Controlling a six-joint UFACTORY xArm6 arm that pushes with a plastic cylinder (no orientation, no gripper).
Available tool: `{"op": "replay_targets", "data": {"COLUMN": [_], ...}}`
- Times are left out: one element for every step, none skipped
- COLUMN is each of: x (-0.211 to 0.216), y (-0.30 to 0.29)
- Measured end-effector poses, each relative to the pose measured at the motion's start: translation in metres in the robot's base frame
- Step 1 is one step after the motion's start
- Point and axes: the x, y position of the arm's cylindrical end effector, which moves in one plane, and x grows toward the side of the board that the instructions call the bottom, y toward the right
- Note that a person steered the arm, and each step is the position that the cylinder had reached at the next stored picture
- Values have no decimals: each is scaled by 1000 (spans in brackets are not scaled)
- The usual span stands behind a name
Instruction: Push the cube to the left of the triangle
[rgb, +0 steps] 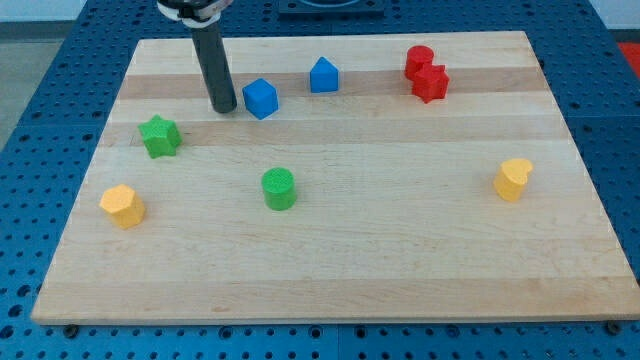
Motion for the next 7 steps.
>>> {"op": "replay_targets", "data": {"x": [10, -7, -40, -38, -11, 3, -4], "y": [-5, 9, 26, 28, 28, 36, 63]}}
